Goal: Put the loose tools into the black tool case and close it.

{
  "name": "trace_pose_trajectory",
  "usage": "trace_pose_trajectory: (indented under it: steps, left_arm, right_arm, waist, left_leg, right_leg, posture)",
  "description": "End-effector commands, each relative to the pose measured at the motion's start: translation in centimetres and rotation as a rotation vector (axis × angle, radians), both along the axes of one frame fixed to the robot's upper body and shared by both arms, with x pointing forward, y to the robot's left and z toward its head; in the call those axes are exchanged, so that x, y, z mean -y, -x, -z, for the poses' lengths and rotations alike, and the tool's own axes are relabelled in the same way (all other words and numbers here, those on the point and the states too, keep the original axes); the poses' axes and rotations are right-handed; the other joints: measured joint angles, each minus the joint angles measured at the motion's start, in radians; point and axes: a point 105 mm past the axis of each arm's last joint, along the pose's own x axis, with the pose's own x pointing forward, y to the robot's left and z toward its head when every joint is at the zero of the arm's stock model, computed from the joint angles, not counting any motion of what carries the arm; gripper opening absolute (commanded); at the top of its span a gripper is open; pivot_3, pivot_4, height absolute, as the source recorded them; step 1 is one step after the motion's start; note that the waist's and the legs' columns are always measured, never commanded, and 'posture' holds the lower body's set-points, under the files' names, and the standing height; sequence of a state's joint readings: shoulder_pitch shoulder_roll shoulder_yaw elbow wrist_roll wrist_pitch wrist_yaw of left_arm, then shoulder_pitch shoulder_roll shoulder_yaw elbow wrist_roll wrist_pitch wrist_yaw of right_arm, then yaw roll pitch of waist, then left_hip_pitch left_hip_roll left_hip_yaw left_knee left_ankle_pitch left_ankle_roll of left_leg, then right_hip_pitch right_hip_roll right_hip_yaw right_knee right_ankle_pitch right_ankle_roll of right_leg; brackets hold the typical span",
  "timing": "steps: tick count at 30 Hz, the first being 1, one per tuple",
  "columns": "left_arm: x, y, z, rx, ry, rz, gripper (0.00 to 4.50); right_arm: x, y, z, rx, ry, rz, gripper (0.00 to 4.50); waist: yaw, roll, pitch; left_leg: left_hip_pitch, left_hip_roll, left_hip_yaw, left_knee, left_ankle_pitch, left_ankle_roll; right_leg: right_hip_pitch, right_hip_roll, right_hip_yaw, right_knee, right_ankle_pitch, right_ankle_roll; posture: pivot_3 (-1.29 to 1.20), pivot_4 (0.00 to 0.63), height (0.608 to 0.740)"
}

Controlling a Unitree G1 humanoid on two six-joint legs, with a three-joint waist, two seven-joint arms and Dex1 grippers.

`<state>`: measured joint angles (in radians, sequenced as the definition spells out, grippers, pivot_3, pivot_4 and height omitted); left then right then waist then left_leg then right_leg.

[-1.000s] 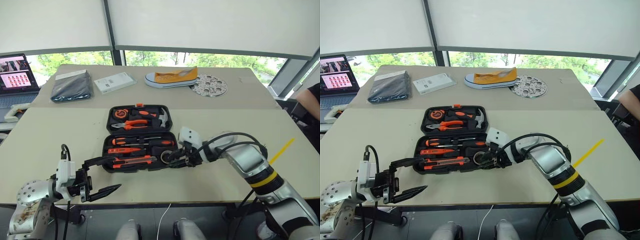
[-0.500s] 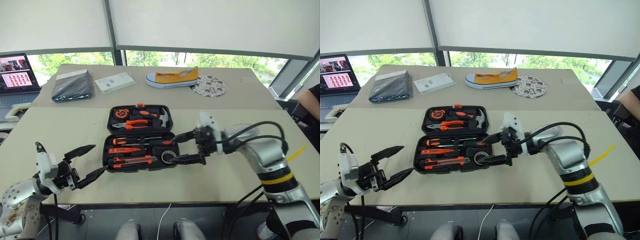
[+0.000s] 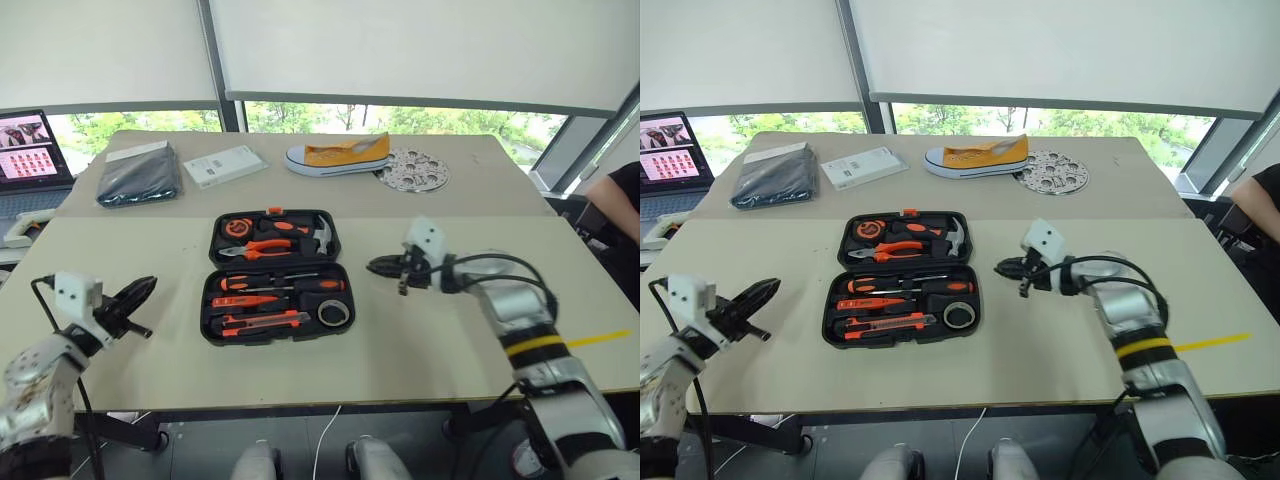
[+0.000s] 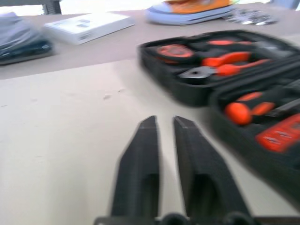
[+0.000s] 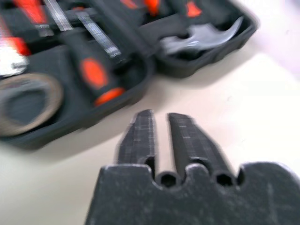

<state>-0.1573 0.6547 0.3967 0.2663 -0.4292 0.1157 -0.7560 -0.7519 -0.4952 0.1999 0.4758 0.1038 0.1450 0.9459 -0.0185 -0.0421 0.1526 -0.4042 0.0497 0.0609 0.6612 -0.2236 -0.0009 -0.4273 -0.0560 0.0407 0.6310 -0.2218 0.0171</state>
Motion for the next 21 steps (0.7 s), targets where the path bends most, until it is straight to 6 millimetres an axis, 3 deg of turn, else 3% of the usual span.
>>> trace_pose_trajectory:
  steps: [1, 7, 12, 21]
  left_arm:
    - [1.8, -2.3, 0.6, -0.061, -0.042, 0.026, 0.00]
    - [5.2, -4.4, 0.4, -0.095, -0.023, 0.165, 0.00]
    - [8.0, -4.0, 1.6, -0.126, -0.070, 0.352, 0.00]
    - [12.8, -3.6, 2.7, -0.112, -0.088, 0.601, 0.00]
  right_arm:
    - [-1.1, -1.5, 0.2, 0.075, 0.040, -0.030, 0.05]
    - [-3.2, -1.9, 0.8, 0.046, 0.044, -0.128, 0.05]
    - [-3.6, -1.3, 1.0, 0.015, 0.028, -0.201, 0.05]
    - [-0.9, 1.7, 2.0, -0.074, 0.029, -0.304, 0.05]
  waist:
    - [0.003, 0.000, 0.000]
    - [0.001, 0.000, 0.000]
    - [-0.003, 0.000, 0.000]
    - [0.012, 0.001, 0.000]
  left_leg:
    - [0.000, 0.000, 0.000, 0.000, 0.000, 0.000]
    - [-0.003, -0.001, 0.000, 0.000, 0.000, 0.000]
    - [-0.002, -0.001, 0.000, -0.002, -0.001, -0.001]
    - [-0.003, -0.003, 0.000, -0.002, -0.002, 0.000]
  right_leg:
    - [0.000, -0.001, 0.000, 0.000, 0.000, 0.000]
    - [-0.001, -0.001, -0.001, -0.001, 0.001, 0.001]
    - [-0.001, -0.001, -0.001, -0.001, 0.001, 0.001]
    - [0.001, -0.003, -0.001, -0.001, 0.001, 0.001]
  posture:
    - [0.00, 0.150, 0.740]
    - [0.00, 0.150, 0.740]
    - [0.00, 0.150, 0.740]
    - [0.00, 0.150, 0.740]
